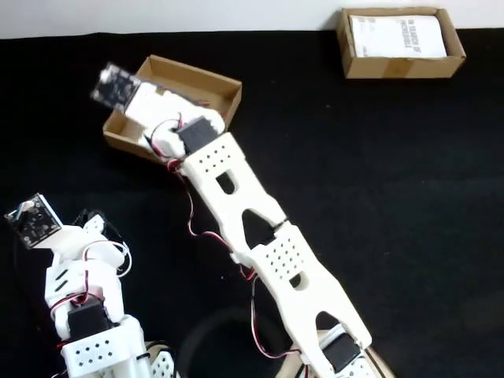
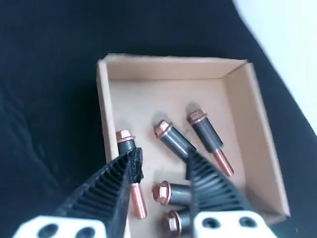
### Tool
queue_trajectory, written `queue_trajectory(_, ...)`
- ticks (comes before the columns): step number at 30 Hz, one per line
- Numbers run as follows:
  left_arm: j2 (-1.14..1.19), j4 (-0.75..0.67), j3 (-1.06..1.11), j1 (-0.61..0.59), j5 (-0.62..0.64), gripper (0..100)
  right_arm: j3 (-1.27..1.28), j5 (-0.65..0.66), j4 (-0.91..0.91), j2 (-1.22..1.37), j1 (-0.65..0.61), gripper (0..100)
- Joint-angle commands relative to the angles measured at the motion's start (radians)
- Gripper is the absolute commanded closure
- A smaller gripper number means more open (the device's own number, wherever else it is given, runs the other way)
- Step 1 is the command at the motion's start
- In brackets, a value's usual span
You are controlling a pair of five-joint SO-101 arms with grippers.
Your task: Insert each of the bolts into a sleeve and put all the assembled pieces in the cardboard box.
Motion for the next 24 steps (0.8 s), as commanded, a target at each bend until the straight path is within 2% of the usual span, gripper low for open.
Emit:
queue_trajectory(1, 0.004, 0.005, 0.022, 0.028, 0.006, 99, -0.282, -0.048, 0.203, -0.025, 0.018, 99.4)
queue_trajectory(4, 0.005, 0.025, 0.022, 0.071, 0.006, 99, -0.252, -0.052, 0.403, -0.140, 0.022, 99.1)
queue_trajectory(6, 0.005, 0.057, 0.022, 0.110, 0.006, 99, -0.249, -0.120, 0.499, -0.203, 0.016, 99.1)
queue_trajectory(9, 0.005, 0.097, 0.022, 0.165, 0.006, 99, -0.251, -0.285, 0.492, -0.292, 0.022, 99.1)
queue_trajectory(12, 0.005, 0.120, 0.022, 0.191, 0.006, 99, -0.242, -0.379, 0.493, -0.410, 0.027, 99.1)
queue_trajectory(18, 0.004, 0.129, 0.022, 0.194, 0.005, 99, -0.239, -0.393, 0.495, -0.624, 0.007, 99.1)
queue_trajectory(20, 0.004, 0.146, 0.022, 0.208, -0.040, 99, -0.223, -0.393, 0.495, -0.685, 0.004, 99.2)
queue_trajectory(24, 0.004, 0.209, 0.022, 0.263, -0.123, 99, -0.012, -0.393, 0.495, -0.868, 0.008, 99.2)
